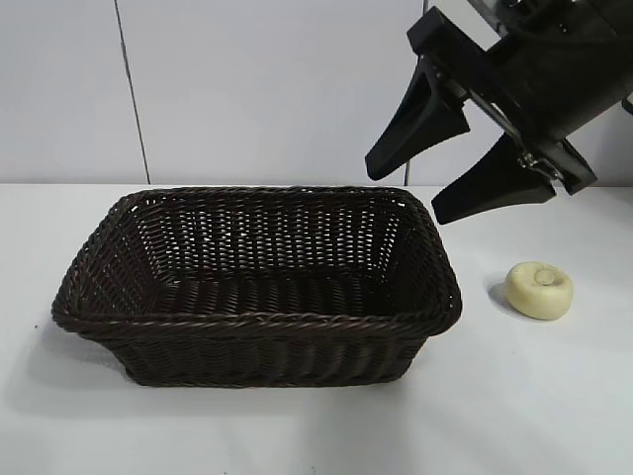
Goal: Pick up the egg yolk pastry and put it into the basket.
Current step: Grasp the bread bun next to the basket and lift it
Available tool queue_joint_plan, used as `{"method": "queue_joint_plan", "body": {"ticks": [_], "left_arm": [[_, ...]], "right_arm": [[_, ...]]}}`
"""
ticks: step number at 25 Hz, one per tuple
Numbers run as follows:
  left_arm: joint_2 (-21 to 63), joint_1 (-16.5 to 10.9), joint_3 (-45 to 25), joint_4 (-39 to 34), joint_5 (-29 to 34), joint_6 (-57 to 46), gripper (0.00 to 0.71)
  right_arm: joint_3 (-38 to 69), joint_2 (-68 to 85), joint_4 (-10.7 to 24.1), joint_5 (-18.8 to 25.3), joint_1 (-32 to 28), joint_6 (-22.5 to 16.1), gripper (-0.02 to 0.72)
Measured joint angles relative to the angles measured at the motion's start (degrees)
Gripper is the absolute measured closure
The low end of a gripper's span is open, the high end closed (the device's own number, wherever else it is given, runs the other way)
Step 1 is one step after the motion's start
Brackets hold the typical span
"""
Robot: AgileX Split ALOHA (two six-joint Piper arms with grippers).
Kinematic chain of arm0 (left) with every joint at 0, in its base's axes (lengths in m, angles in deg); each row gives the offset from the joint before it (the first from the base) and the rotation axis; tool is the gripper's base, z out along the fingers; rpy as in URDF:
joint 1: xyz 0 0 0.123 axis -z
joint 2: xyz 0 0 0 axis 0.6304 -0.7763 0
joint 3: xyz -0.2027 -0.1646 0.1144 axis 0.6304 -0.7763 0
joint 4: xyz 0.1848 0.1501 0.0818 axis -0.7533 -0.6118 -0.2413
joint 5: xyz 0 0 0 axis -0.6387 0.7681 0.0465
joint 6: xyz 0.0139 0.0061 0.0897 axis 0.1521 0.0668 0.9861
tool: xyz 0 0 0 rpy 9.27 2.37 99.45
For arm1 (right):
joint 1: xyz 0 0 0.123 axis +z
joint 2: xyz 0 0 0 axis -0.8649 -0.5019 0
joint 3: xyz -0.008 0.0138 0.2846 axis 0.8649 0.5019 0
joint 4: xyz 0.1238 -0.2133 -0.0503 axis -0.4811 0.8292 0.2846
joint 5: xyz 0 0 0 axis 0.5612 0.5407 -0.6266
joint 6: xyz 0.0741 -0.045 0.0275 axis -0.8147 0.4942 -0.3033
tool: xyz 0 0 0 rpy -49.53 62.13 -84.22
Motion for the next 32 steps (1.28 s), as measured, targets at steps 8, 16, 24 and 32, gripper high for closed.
{"method": "queue_joint_plan", "body": {"ticks": [8, 16, 24, 32], "left_arm": [[1.4, 0.0, 0.1, 0.0, 0.8, -0.2, 0.175], [1.4, 0.0, 0.1, 0.3, 0.8, -0.2, 0.175], [1.4, 0.0, 0.1, 0.3, 0.8, -0.2, 0.175], [1.4, 0.0, 0.1, 0.3, 0.8, -0.2, 0.175]], "right_arm": [[-3.9, -0.2, 12.3, 2.2, 0.0, -8.7, 0.195], [-13.6, -1.3, 33.2, 9.0, -0.2, -22.7, 0.195], [-17.9, -5.0, 36.9, 12.0, -7.4, -24.1, 0.195], [-17.9, -8.9, 37.2, 9.0, -13.2, -24.3, 0.195]]}}
